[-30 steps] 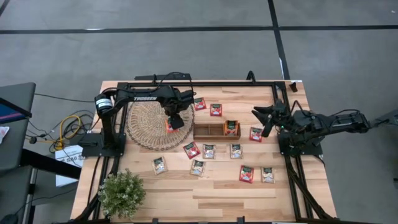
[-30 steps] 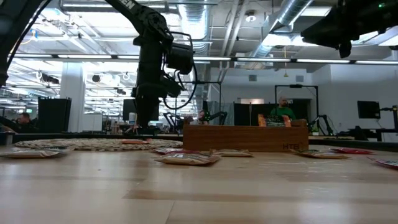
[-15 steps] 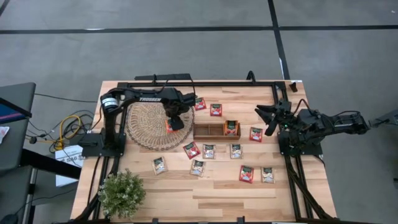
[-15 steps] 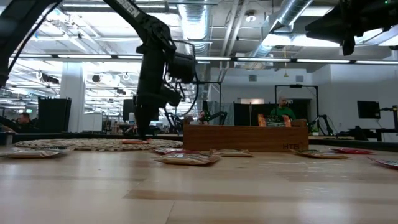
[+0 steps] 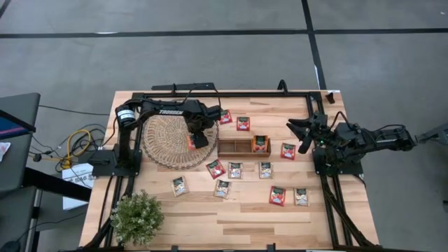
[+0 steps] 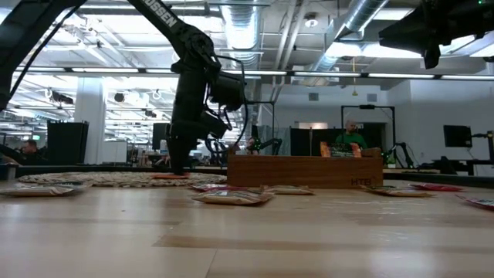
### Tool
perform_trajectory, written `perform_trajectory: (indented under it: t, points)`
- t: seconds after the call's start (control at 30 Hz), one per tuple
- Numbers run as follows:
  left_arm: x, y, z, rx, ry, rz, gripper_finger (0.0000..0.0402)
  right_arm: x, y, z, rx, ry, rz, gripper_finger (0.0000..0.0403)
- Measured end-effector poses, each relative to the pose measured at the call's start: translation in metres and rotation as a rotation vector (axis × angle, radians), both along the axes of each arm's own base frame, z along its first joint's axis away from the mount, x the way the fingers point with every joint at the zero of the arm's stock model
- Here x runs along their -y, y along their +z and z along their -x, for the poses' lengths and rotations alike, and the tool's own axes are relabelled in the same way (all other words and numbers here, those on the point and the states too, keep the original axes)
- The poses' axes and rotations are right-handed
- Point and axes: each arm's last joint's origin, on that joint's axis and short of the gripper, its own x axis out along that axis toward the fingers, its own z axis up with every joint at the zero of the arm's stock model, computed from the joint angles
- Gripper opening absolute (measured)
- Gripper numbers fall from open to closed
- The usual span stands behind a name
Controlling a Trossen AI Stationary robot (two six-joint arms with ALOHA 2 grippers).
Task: Pick & Place Tea
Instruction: Put the orange tea bag into the right section of the wooden organizer
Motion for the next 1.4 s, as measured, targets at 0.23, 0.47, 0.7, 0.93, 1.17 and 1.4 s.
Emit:
perform_trajectory:
  t: [0.23,0.47,0.7,0.93,1.17,1.4]
  points:
    - [-0.001,0.000,-0.001,0.009,0.002,-0.011,0.0080,0.000,0.000,0.000,0.001,0.002,-0.001,0.0093]
    - [-0.002,0.000,0.000,-0.015,0.005,-0.067,0.0034,0.000,0.000,0.000,0.003,0.002,-0.001,0.0093]
    - [-0.002,0.000,0.000,-0.021,0.007,-0.075,0.0002,0.000,0.000,0.000,0.003,0.002,-0.001,0.0093]
    - [-0.002,0.001,0.000,-0.021,0.007,-0.075,0.0000,0.000,0.000,0.000,0.003,0.002,-0.001,0.0093]
    - [-0.001,0.006,0.002,-0.018,0.007,-0.078,0.0000,0.000,0.000,0.000,0.003,0.002,-0.001,0.0093]
    - [0.000,0.023,0.006,0.016,0.012,-0.092,0.0000,0.000,0.000,0.000,0.003,0.001,-0.001,0.0093]
